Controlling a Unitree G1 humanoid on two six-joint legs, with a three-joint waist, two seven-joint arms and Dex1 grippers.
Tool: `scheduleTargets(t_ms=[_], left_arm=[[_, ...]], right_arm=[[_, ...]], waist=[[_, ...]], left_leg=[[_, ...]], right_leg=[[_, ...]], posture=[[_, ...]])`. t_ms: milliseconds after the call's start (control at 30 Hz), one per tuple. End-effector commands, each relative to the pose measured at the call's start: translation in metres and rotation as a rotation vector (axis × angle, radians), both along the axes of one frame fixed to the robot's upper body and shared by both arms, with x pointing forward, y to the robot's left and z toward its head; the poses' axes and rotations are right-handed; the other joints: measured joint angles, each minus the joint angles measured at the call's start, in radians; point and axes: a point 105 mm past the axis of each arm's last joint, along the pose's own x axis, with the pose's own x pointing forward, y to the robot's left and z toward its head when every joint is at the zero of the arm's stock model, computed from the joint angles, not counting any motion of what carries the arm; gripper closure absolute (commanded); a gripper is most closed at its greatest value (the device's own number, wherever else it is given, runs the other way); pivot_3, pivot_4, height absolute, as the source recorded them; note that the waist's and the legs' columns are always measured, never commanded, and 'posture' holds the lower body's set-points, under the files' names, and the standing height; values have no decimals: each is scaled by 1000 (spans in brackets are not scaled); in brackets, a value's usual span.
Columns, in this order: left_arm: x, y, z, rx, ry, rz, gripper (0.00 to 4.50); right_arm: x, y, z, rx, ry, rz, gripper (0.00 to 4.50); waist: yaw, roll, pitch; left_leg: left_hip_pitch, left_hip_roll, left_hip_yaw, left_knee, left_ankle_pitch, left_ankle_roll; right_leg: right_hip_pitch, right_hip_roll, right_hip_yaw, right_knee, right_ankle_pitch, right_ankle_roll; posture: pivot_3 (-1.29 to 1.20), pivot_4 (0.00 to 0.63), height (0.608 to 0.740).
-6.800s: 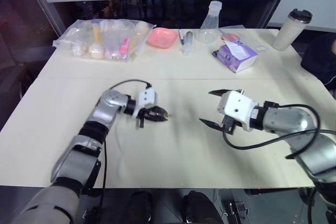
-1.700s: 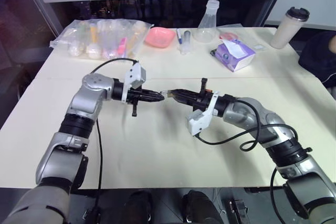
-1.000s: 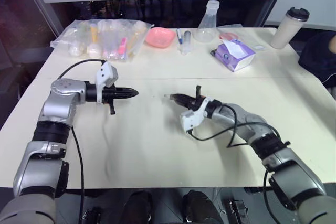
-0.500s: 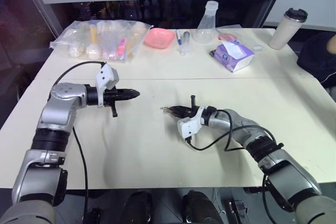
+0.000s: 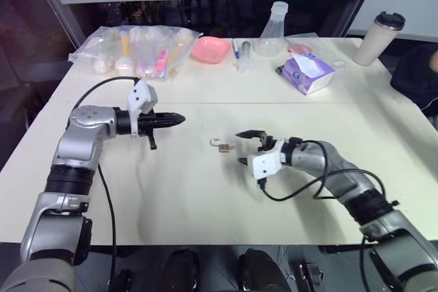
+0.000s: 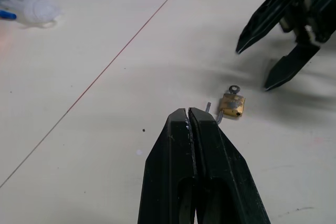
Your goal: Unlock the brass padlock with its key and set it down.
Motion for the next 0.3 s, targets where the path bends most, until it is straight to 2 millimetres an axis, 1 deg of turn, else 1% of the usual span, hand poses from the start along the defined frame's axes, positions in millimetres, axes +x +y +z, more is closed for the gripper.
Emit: scheduleTargets(t_ms=[33,100,200,300], left_arm=[[-10,1,12,-1,-24,-43,4500],[-18,4,10,7,15,-52,4500],[-31,12,9,21,54,-57,4500],[-43,18,11,27,75,-51,4500]], right_arm=[[-9,-10,27,94,65,-59,670],[-17,-18,39,159,153,-107,670],[-36,-28,55,240,305,-166,670],[-50,-30,64,296,404,-192,670]], waist=[[-3,0,0],[-6,0,0],[-6,1,1],[-4,1,1]], left_leg=[[0,0,0,0,0,0],[0,1,0,0,0,0],[0,2,0,0,0,0],[0,2,0,-1,0,0]], right_leg=[[0,0,0,0,0,0],[0,0,0,0,0,0],[0,1,0,0,0,0],[0,0,0,0,0,0]], posture=[[0,150,715],[0,150,715],[0,150,715],[0,150,715]])
